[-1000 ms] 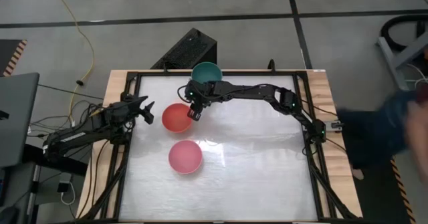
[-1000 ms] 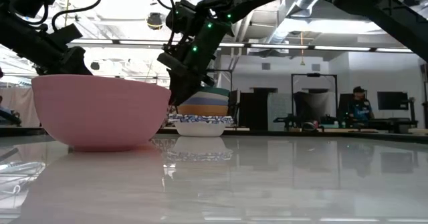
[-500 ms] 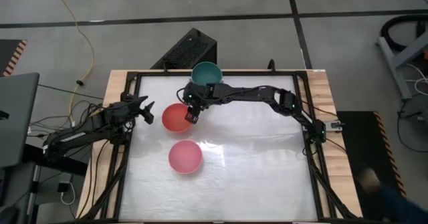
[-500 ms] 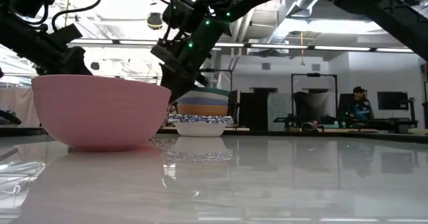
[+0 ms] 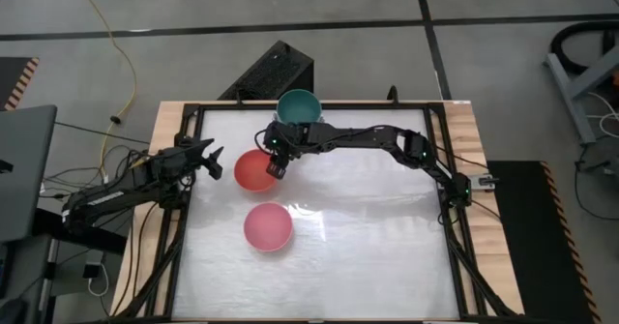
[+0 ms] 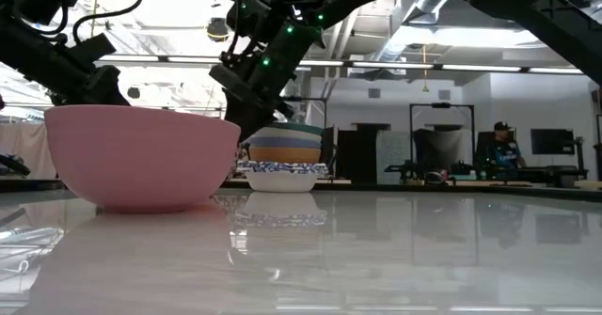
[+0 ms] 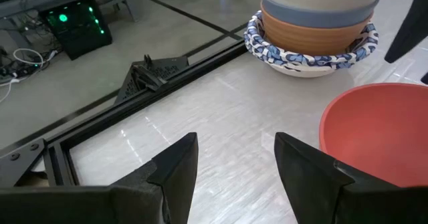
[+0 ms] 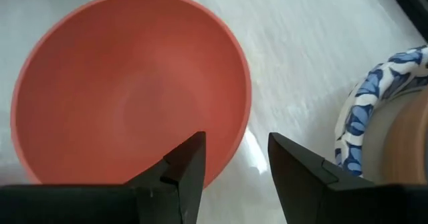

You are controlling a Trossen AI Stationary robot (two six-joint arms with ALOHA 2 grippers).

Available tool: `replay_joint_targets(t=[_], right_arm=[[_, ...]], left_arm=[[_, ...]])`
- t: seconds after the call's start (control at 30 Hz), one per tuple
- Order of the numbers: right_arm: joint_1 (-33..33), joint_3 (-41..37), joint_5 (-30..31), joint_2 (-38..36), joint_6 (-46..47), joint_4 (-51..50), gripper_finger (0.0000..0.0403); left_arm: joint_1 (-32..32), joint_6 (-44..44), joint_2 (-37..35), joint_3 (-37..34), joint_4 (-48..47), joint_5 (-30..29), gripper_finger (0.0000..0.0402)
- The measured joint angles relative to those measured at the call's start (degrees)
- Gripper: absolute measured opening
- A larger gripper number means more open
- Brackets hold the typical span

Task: Nest bowls inside each other
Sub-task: Stack the orange bowl onto the stack of bowls

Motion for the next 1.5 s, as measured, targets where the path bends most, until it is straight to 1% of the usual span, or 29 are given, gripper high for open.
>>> replay_joint_targets(t=[0.2, 0.4, 0.53, 0.73, 1.07, 1.17, 1.23, 1.5], right_arm=[[0.2, 0.0, 2.8, 0.0, 0.3, 0.1, 0.0185], [0.3, -2.8, 2.8, 0.1, 1.9, 2.0, 0.0185], [0.3, -3.5, 2.8, 0.1, 3.7, 2.5, 0.0185], [0.3, -4.8, 2.6, 0.0, 3.9, 3.9, 0.0185], [0.3, -4.9, 2.3, 0.0, 5.7, 3.1, 0.018], [0.3, -4.9, 2.2, 0.0, 7.7, 3.1, 0.0163], [0.3, -4.9, 2.2, 0.0, 7.9, 2.6, 0.0145], [0.3, -4.9, 2.2, 0.0, 7.8, 2.0, 0.0045]], left_arm=[[0.0, 0.0, 0.0, 0.0, 0.0, 0.0, 0.019], [0.0, 0.0, 0.0, 0.0, 0.0, 0.0, 0.019], [0.0, 0.0, 0.0, 0.0, 0.0, 0.0, 0.019], [0.0, 0.0, 0.0, 0.0, 0.0, 0.0, 0.019], [0.0, 0.0, 0.0, 0.0, 0.0, 0.0, 0.019], [0.0, 0.0, 0.0, 0.0, 0.0, 0.0, 0.019], [0.0, 0.0, 0.0, 0.0, 0.0, 0.0, 0.019], [0.0, 0.0, 0.0, 0.0, 0.0, 0.0, 0.019]])
